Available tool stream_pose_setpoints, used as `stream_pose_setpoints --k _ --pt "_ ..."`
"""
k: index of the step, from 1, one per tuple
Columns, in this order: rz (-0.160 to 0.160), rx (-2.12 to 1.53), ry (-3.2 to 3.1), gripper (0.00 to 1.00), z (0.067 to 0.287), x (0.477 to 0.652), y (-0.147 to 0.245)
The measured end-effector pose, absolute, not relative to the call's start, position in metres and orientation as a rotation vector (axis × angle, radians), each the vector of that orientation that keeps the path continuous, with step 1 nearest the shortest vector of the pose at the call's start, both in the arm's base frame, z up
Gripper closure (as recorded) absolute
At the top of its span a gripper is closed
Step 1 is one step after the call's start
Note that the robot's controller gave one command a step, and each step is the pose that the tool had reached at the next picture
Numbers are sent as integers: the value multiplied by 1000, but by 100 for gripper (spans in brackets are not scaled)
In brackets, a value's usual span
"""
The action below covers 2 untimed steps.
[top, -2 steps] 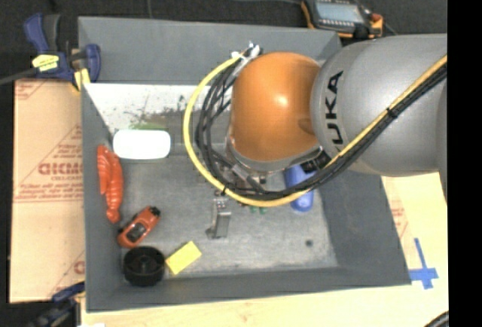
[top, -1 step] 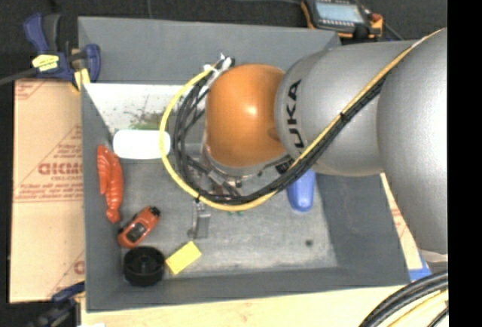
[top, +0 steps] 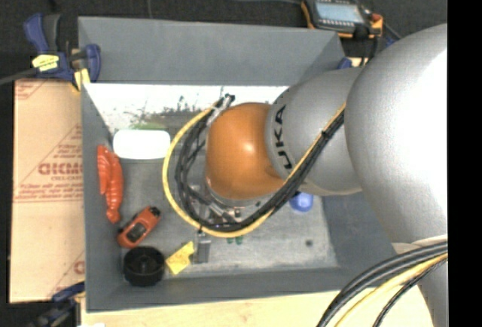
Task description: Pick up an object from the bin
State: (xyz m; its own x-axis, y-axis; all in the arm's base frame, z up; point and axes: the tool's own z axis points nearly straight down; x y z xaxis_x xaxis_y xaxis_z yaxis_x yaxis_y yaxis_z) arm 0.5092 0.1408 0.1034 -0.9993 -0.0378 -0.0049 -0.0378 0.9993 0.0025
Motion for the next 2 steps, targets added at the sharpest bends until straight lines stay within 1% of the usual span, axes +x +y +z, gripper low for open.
stream_pose_setpoints --k 1,2 --pt "-3 126 3138 0 80 510 179" --pt "-9 147 3139 0 82 507 189"
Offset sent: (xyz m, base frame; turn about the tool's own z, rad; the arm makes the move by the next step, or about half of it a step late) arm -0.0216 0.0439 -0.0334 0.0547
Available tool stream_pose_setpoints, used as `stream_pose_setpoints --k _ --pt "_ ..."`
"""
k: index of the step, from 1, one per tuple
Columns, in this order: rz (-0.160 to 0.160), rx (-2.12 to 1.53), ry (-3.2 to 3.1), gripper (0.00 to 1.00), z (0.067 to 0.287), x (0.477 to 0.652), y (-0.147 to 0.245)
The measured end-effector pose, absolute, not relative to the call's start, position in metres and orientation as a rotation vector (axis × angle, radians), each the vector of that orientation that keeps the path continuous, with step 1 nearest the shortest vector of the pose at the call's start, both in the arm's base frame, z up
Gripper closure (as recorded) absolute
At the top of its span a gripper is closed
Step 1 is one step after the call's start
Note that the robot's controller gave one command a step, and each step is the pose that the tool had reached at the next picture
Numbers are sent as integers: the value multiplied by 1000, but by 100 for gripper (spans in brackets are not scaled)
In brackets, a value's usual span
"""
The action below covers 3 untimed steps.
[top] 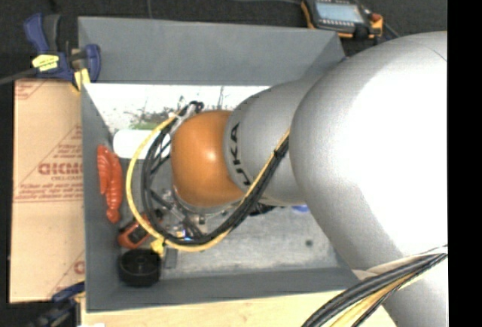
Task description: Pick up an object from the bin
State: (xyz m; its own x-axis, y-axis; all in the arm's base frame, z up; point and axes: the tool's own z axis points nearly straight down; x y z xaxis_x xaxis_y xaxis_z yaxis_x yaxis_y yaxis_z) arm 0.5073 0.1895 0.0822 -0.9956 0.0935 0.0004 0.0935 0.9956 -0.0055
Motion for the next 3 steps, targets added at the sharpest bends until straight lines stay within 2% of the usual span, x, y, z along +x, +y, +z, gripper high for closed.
stream_pose_setpoints --k 1,2,3 --pt "0 -289 -3133 100 71 517 207" --pt "-1 -292 -3132 100 72 517 207" --pt "0 -286 -3128 100 83 506 209"
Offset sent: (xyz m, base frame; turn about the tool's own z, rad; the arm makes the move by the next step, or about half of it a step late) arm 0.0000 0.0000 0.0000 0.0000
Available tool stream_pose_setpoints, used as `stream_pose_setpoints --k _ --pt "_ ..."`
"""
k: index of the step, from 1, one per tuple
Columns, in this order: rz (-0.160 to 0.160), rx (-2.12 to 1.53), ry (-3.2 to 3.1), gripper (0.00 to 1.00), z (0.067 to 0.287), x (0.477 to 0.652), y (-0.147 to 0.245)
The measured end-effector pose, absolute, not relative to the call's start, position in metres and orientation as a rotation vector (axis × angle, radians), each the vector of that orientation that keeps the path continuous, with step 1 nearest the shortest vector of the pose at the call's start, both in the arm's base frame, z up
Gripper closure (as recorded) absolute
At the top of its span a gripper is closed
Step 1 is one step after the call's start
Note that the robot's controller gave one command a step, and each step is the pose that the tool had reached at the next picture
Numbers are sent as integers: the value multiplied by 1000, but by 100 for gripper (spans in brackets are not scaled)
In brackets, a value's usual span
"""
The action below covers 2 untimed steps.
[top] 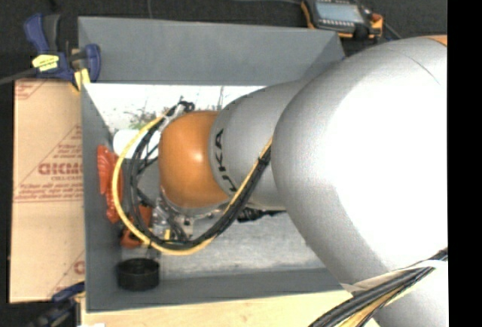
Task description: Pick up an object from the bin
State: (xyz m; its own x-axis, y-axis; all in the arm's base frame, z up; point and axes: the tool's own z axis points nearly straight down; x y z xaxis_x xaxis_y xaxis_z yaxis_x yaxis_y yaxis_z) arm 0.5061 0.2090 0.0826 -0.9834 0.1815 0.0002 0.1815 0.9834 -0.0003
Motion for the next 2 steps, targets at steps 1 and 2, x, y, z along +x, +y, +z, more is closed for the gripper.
stream_pose_setpoints --k 1,2 --pt "-2 -285 -3129 100 100 531 198" --pt "0 -281 -3132 100 116 509 195"
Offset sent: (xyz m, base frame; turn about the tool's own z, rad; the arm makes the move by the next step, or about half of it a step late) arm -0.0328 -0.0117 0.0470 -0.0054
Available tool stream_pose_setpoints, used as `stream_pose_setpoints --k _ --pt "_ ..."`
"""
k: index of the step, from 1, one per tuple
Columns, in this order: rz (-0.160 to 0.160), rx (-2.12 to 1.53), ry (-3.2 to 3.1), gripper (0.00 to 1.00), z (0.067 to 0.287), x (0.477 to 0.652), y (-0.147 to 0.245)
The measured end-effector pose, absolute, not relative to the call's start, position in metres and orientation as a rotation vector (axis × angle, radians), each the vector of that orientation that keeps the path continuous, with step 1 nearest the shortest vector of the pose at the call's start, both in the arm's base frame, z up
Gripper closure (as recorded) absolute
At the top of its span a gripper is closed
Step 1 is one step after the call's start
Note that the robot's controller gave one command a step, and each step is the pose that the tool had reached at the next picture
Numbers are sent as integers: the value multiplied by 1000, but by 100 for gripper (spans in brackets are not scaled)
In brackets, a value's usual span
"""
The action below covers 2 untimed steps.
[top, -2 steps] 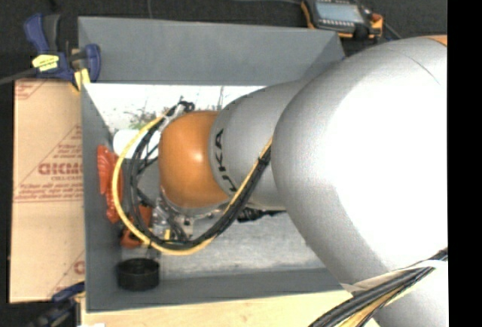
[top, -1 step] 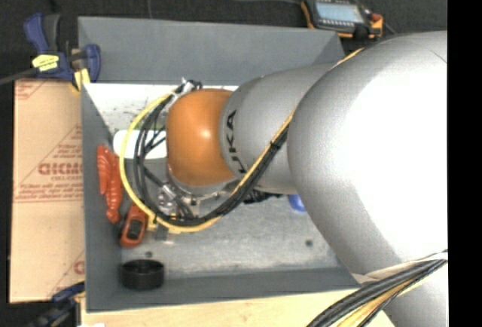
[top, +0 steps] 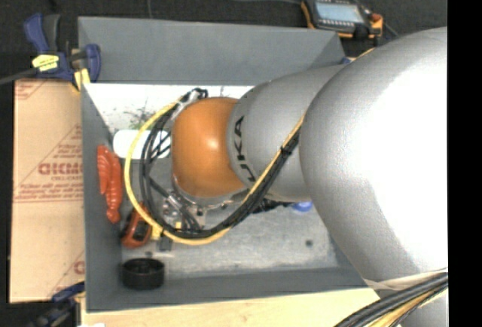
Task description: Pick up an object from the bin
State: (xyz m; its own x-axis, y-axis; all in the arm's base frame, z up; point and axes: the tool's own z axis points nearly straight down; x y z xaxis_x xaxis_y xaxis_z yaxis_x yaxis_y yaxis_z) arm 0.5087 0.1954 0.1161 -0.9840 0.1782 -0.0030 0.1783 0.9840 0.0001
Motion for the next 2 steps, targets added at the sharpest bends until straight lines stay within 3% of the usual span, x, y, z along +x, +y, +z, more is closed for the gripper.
stream_pose_setpoints --k 1,2 --pt "1 267 3130 100 100 520 206" --pt "-1 301 3128 100 116 528 208"
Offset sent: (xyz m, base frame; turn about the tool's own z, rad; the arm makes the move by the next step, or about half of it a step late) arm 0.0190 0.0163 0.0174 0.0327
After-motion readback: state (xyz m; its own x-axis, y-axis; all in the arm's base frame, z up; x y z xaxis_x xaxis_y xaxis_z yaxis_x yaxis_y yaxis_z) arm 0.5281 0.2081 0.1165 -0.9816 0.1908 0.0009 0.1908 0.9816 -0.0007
